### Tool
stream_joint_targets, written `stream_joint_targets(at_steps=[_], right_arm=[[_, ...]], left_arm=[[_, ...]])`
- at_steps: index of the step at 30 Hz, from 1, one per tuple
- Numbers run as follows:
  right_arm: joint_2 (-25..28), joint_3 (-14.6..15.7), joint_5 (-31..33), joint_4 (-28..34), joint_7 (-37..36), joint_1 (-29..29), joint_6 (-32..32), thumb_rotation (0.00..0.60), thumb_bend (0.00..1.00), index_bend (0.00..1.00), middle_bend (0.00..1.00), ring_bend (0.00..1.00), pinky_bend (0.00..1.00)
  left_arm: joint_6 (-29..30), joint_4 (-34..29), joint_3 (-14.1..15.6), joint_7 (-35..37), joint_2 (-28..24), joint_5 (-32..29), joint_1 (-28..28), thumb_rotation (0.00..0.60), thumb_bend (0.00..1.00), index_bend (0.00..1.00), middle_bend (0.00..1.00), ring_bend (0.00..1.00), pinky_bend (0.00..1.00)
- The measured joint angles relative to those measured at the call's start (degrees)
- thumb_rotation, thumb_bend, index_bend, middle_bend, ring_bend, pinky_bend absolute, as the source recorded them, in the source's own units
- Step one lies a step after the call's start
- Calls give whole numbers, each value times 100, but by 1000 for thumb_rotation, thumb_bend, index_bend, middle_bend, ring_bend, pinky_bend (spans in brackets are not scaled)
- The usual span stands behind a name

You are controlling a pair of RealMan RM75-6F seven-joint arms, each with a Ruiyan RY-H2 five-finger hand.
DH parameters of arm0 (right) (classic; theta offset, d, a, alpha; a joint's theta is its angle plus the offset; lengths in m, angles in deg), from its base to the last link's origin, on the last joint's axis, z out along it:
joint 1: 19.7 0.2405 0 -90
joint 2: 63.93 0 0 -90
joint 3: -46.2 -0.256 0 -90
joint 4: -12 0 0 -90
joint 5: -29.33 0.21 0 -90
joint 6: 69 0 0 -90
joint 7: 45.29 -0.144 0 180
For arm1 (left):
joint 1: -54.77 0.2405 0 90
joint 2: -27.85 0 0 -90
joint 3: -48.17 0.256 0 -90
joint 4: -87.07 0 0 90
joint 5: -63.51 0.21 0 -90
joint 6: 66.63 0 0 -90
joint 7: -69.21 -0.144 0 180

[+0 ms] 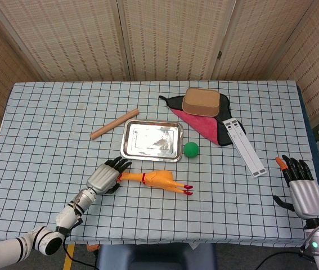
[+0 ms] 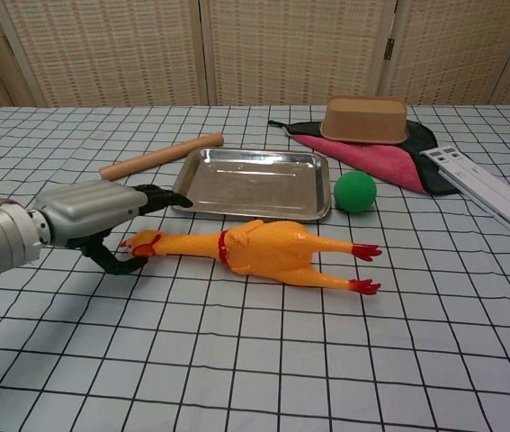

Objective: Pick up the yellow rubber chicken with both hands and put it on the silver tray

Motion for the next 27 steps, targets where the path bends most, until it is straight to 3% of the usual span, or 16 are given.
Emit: stream_joint_targets(at_steps=[5,14,19,22,27], right_arm=[[10,-29,80,-7,-9,2,-21,600,132,0,0,0,0],[4,-51,174,-14,17,25,-92,600,132,0,0,0,0],[14,-51,186,-10,5,27,-103,600,133,0,0,0,0],[23,-42,174,1,3,24,-98,600,132,0,0,0,0],[40,-24,134,26,-16,6,-58,600,132,0,0,0,0]], left_arm=[[-56,353,38,132,246,-8,-189,600,414,69,85,41,204],[70,806,189,588,603,208,-359,600,421,424,175,100,215],[366,968,234,745,766,349,-365,600,583,668,289,180,284],[692,1088,251,848,886,478,-332,600,648,734,382,249,348],[1253,1289,292,1172,1055,709,-240,600,693,752,528,372,475]])
